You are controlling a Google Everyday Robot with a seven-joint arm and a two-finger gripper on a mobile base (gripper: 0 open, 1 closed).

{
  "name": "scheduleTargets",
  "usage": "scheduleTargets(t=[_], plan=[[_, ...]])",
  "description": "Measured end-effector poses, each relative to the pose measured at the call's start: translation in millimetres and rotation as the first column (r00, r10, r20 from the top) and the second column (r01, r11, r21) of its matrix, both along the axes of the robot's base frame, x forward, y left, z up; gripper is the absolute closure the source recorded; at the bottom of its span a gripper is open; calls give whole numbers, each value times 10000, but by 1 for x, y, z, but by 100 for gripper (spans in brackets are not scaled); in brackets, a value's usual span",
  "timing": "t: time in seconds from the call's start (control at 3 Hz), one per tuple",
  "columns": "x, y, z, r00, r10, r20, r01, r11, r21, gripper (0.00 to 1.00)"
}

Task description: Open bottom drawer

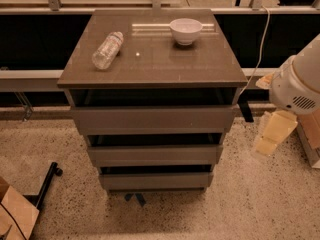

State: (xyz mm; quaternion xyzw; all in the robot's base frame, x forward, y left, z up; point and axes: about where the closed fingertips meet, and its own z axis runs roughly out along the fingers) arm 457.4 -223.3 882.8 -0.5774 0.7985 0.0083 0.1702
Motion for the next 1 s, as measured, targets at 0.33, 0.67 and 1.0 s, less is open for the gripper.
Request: scheduleTargets(t=[0.33,0.67,1.0], plan=[[5,-3,-36,9992,-192,-363,207,9989,417,0],[13,-5,-71,9976,-197,-660,242,9973,688,0],[24,-10,-110,9941,-320,-1035,433,9931,1093,0]])
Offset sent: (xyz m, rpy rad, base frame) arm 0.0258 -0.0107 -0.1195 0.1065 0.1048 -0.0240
